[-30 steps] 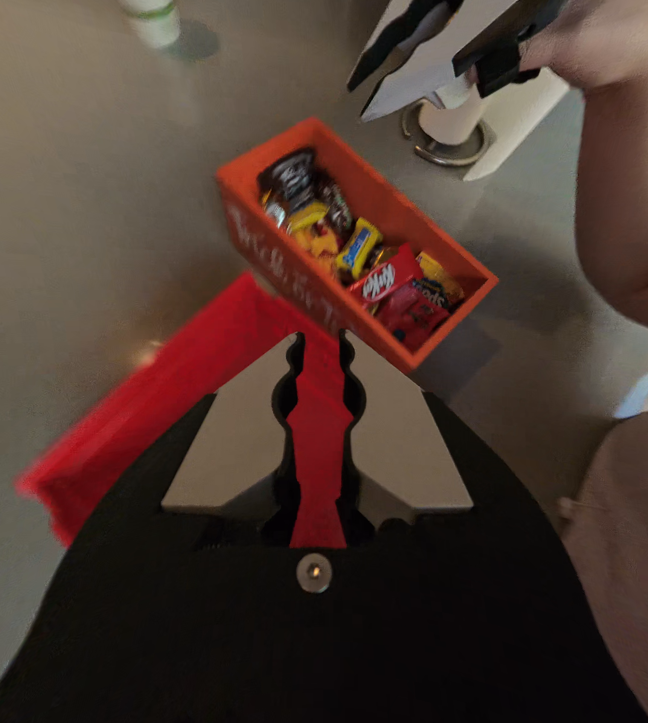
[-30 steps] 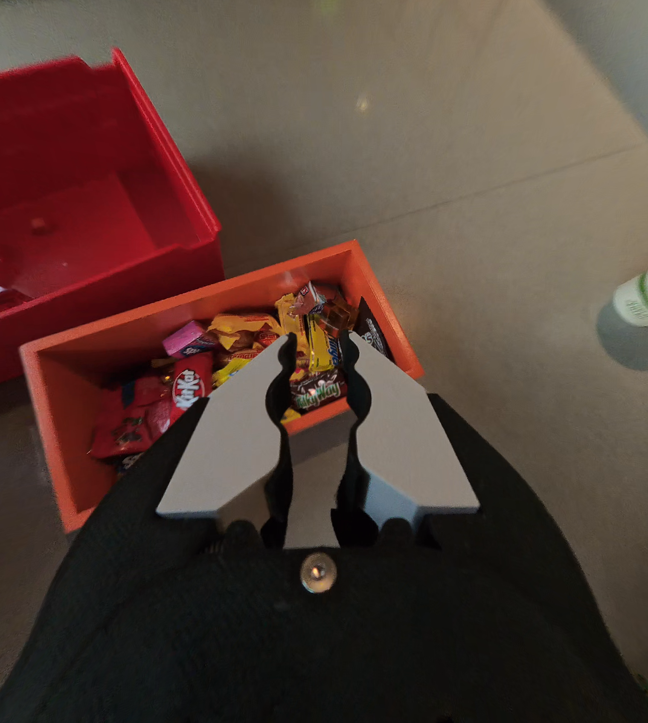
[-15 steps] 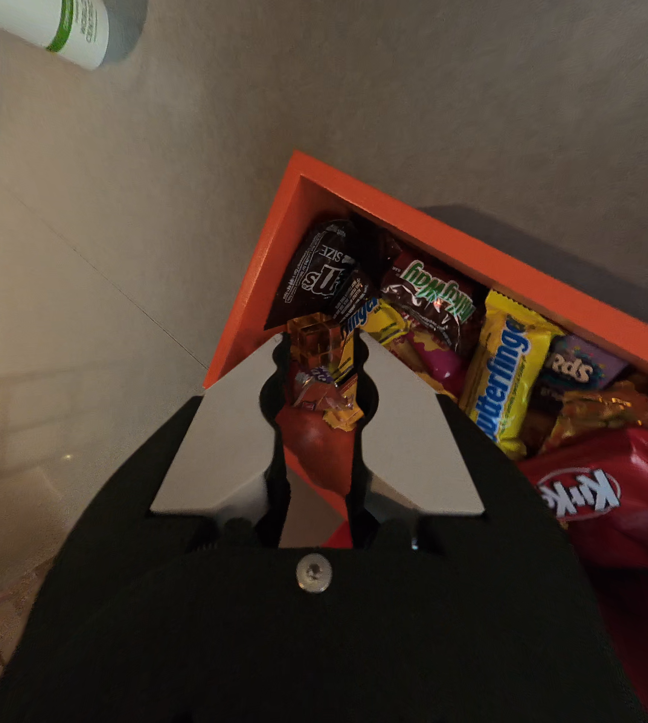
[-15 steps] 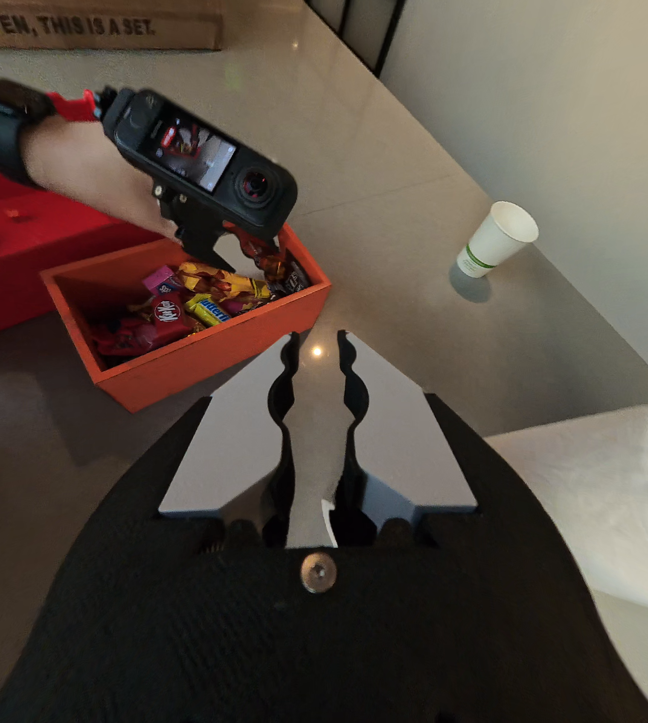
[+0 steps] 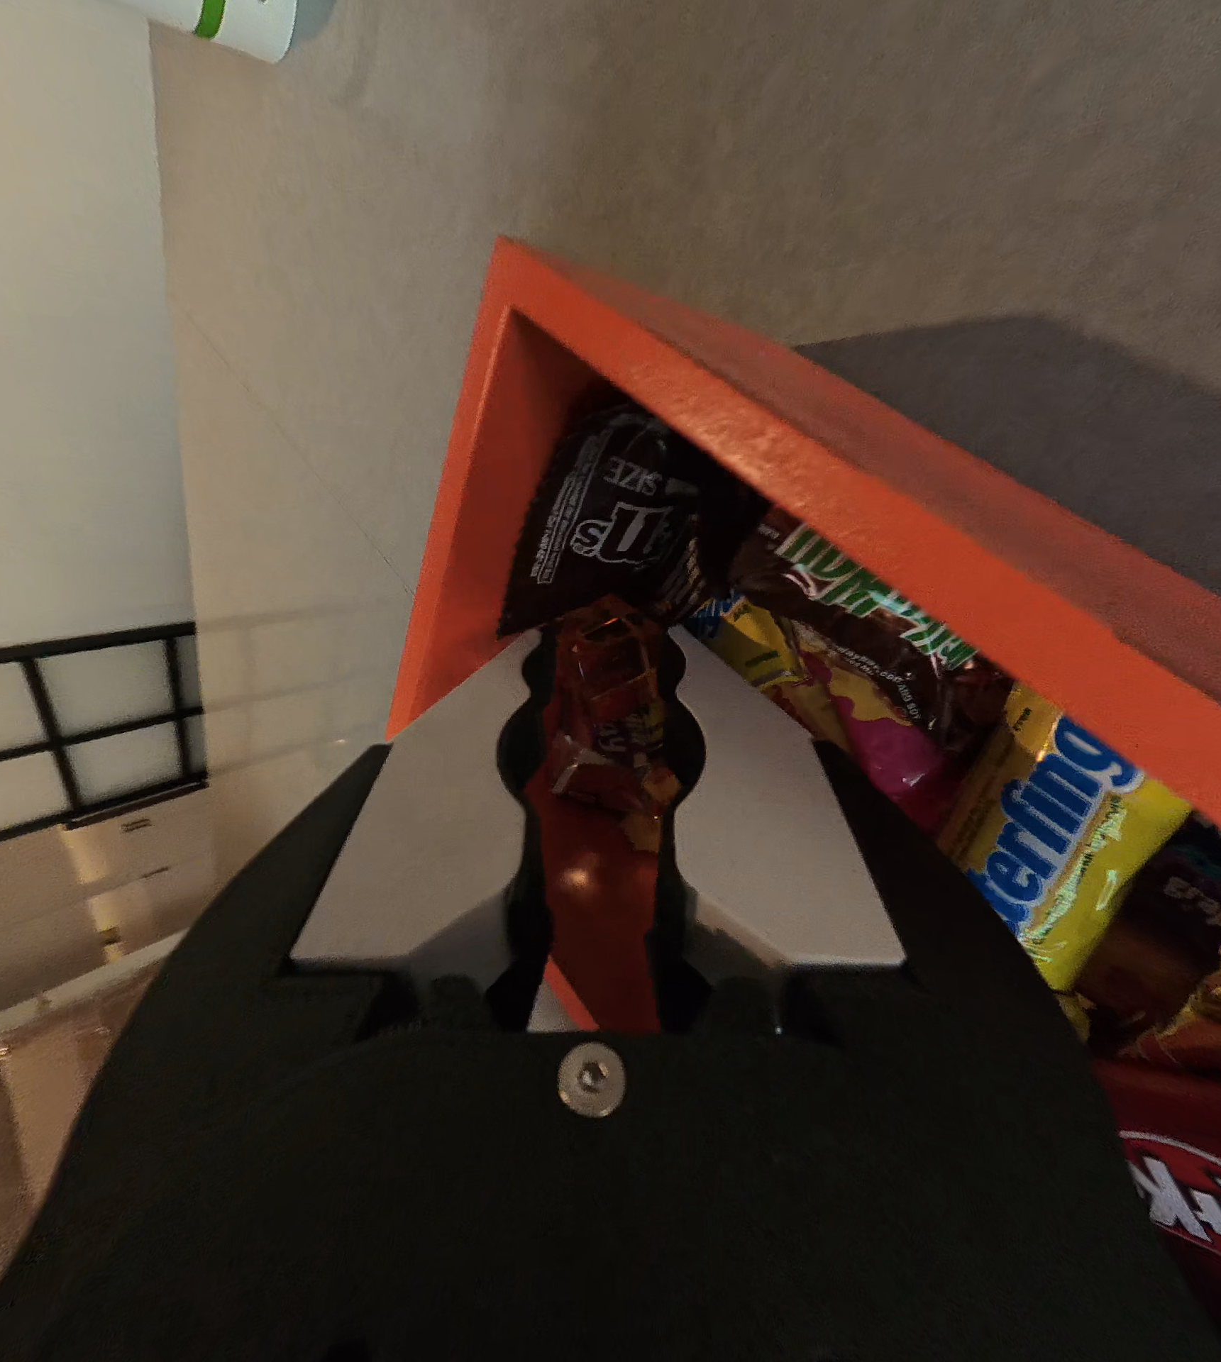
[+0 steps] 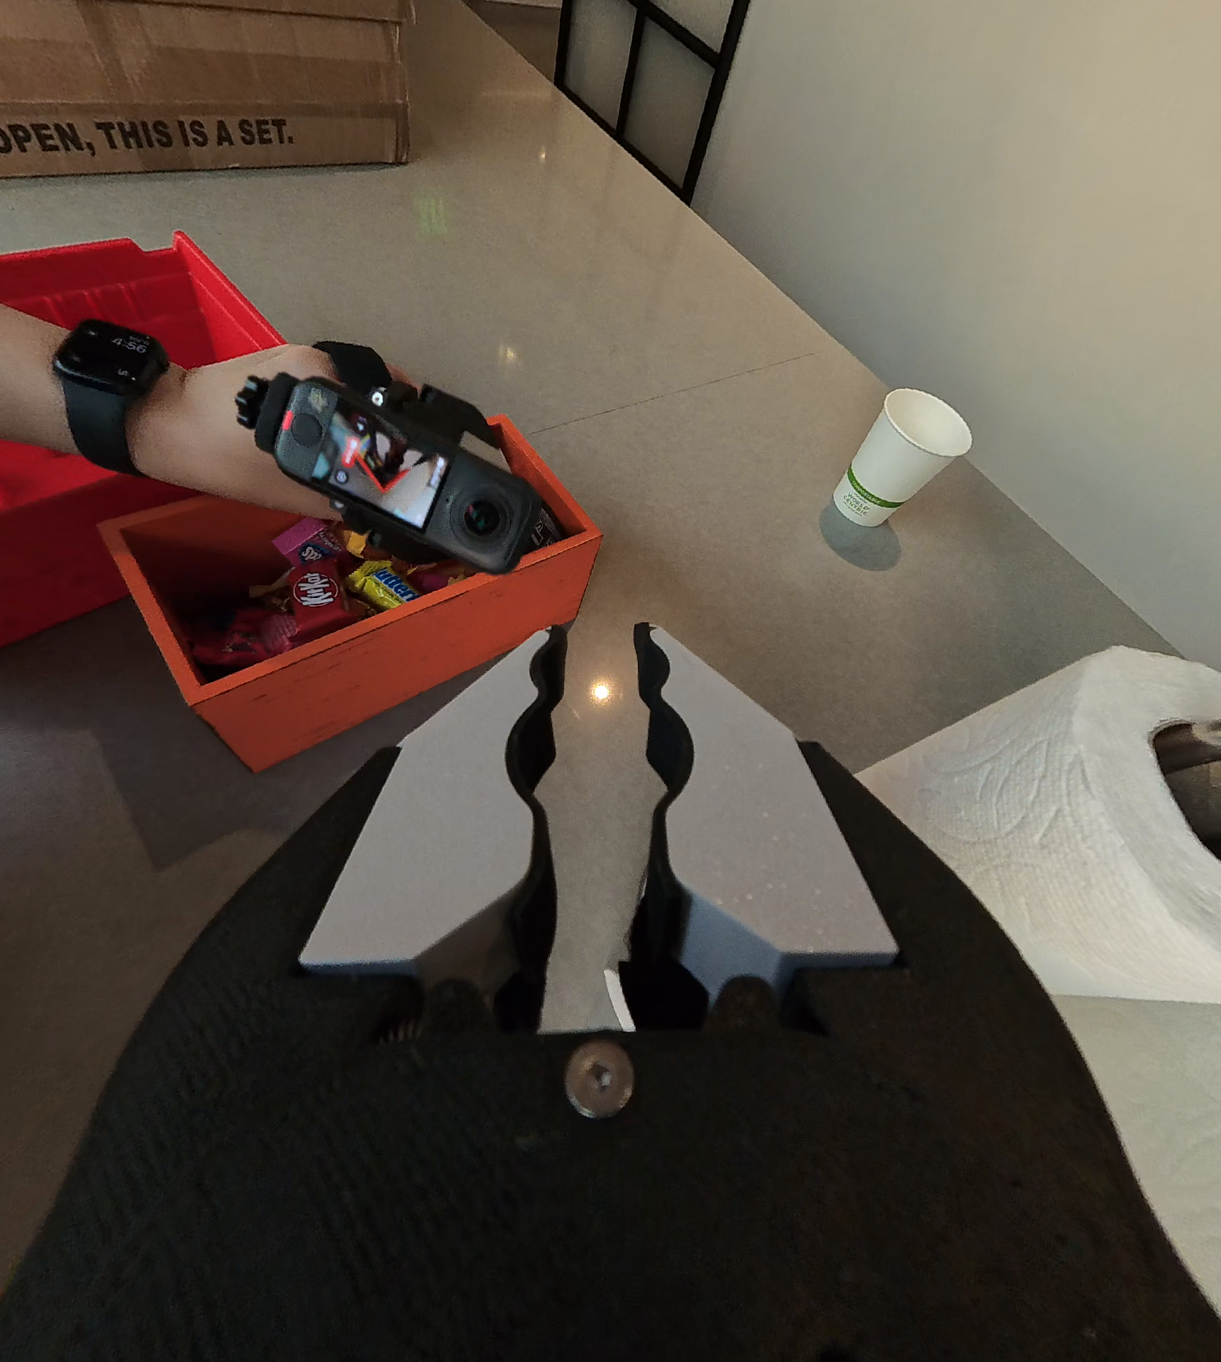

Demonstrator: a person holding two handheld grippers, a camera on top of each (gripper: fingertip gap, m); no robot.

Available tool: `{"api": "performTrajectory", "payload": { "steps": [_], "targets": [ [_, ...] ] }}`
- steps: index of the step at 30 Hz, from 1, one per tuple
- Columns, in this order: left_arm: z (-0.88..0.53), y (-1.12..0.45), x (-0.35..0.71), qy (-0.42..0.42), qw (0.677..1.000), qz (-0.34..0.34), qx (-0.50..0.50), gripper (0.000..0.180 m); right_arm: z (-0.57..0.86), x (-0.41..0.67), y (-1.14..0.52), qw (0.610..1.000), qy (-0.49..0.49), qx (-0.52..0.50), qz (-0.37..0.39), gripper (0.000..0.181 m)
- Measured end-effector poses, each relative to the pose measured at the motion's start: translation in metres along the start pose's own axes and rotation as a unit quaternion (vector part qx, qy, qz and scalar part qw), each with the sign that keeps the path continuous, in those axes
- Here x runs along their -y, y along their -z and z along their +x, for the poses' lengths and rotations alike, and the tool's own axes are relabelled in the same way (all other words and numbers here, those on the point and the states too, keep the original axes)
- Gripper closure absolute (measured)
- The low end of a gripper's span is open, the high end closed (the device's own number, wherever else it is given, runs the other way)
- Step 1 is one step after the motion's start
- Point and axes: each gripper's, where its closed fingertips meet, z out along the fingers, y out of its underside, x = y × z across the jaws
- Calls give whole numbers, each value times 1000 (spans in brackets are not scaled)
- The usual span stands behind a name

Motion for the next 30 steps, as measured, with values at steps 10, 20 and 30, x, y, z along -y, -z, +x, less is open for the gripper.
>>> {"api": "performTrajectory", "payload": {
  "steps": [10, 20, 30],
  "targets": [
    [-33, 63, 10, 20, 997, 72, 3, 180, 9, -6, 10, 1000, -10, -7, 6, 164],
    [-12, 34, -6, 26, 991, -33, -123, 149, 0, -11, -19, 999, 11, 14, -37, 163],
    [3, -4, -12, -45, 992, -73, -96, 150, 2, -22, -18, 998, 20, 18, -58, 163]
  ]
}}
